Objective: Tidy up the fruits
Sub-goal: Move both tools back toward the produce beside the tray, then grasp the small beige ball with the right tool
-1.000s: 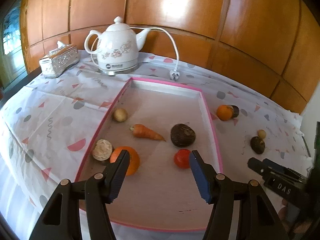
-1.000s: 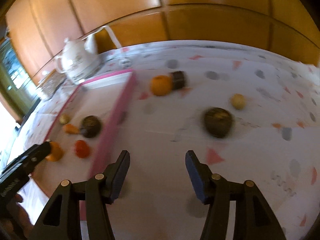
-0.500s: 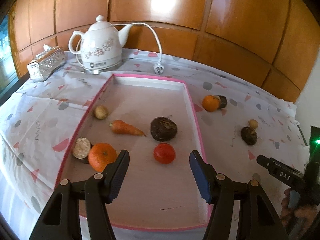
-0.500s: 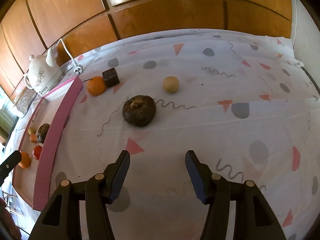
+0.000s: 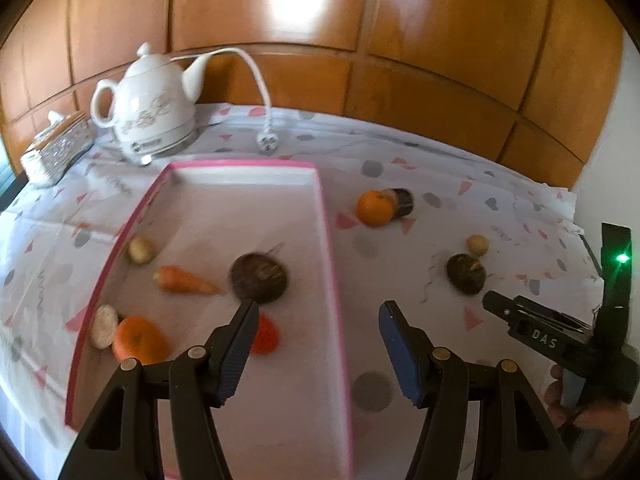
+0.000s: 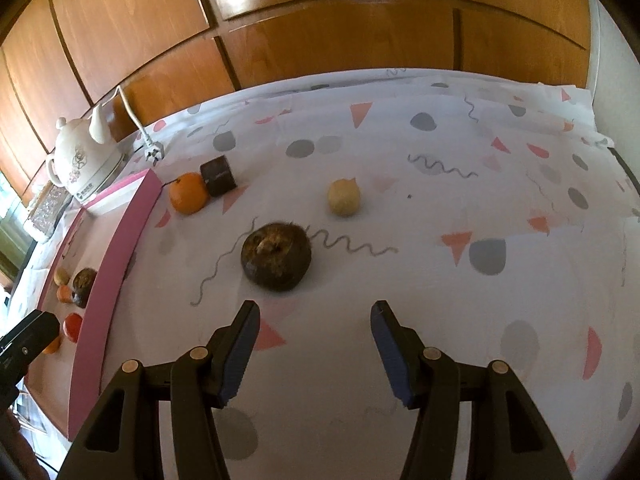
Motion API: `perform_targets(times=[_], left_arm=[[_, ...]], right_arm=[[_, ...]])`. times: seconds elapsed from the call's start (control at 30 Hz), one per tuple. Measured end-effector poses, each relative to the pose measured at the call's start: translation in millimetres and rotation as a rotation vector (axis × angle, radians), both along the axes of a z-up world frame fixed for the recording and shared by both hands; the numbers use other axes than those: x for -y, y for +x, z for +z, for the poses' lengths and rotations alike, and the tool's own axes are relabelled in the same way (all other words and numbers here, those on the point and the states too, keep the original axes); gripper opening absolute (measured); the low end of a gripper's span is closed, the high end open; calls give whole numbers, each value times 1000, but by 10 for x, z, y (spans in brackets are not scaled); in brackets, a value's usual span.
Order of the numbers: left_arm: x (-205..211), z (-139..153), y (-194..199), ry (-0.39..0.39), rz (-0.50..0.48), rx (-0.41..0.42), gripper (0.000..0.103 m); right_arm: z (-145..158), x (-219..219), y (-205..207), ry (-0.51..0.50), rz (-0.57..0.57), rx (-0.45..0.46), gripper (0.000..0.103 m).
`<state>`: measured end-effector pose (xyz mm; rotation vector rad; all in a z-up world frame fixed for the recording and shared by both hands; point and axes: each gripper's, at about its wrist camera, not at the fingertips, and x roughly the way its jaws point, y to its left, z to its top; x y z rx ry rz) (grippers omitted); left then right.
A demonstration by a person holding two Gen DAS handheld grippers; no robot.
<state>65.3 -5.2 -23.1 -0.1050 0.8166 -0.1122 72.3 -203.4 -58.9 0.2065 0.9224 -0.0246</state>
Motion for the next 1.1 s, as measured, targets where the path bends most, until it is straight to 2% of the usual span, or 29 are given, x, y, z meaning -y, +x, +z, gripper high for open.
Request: perform_targets(times=[0.13, 0.3, 0.43, 0.47, 0.83, 0.9, 0.97, 1.1], left_arm=[[193, 14, 124, -11, -39, -1, 63], [442, -13, 225, -7, -86, 5, 62], [573, -66, 308, -14, -108, -5, 62], [599, -85, 331, -19, -111, -9, 62], [838, -290, 534, -79, -123, -55, 62], [888, -311, 562, -92, -125, -53, 62], [927, -329, 585, -104, -131, -55, 63], [1029, -359, 644, -119, -138, -60, 63]], right_arm=[[57, 102, 116, -11, -17, 22, 58], [89, 193, 273, -25, -28, 33, 38], [87, 195, 414, -40, -16, 35, 36], [72, 193, 453, -42, -14, 30, 32], [-47, 192, 746, -34, 29, 9, 31], [-66, 175, 792, -50, 39, 8, 31], [-97, 171, 843, -62, 55, 2, 26], [-102, 157, 872, -92, 77, 15, 26]])
